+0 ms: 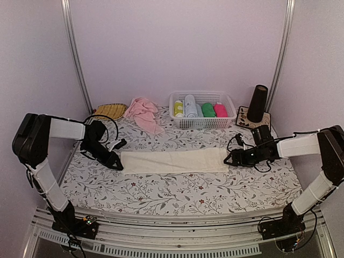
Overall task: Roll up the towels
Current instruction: Smooth out the towel at the center of the board.
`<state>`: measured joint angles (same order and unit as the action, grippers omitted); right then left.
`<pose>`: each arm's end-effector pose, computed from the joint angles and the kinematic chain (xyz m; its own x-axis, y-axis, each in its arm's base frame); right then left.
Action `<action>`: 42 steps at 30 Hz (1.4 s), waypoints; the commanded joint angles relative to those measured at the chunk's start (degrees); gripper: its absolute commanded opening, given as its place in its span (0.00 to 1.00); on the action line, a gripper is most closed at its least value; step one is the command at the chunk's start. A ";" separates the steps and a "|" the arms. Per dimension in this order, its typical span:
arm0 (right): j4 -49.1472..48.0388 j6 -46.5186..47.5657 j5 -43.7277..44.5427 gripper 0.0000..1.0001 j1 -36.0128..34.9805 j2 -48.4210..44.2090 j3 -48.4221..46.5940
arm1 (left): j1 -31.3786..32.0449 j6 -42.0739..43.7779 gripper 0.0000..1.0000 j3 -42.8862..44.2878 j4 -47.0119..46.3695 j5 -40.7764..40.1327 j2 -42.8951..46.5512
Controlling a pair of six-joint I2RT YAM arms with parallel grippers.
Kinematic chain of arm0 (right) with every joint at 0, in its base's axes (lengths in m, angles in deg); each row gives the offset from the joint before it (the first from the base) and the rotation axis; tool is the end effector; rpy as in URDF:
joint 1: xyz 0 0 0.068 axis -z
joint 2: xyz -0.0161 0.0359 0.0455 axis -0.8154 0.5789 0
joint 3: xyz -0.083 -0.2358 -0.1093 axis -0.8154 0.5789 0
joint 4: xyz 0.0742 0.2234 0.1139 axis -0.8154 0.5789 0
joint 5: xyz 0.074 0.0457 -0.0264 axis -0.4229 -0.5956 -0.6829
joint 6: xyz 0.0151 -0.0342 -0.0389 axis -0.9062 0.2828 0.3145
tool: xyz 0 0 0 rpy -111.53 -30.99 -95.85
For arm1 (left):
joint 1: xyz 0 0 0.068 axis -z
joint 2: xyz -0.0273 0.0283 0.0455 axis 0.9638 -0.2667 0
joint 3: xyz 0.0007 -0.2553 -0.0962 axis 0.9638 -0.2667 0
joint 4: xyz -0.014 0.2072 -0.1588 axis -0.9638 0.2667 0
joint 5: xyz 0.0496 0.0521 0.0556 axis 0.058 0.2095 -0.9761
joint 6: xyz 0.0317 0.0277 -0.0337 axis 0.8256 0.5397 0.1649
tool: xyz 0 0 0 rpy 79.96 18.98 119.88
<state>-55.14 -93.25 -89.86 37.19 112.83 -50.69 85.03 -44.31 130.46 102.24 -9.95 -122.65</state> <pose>0.2633 0.0987 0.1458 -0.8740 -0.0390 -0.4843 -0.3037 0.8220 0.4818 0.2937 -0.0729 0.1382 -0.8538 0.4310 -0.2920 0.5199 0.7343 -0.4364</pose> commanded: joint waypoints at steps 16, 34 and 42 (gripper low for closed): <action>-0.31 0.41 2.16 0.78 -2.11 2.43 -2.38 | 0.89 -0.21 0.11 1.29 -0.34 1.17 -2.35; 0.20 0.51 2.00 0.78 -3.04 2.46 -1.88 | 0.37 -0.63 0.00 2.99 -0.83 3.17 3.31; 0.56 0.68 1.90 0.78 -3.08 2.34 -1.89 | -0.91 -0.06 0.00 2.92 -1.52 -0.88 3.78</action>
<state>-54.90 -93.03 -88.40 34.42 114.84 -52.04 85.03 -44.97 132.43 101.95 -8.66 -120.23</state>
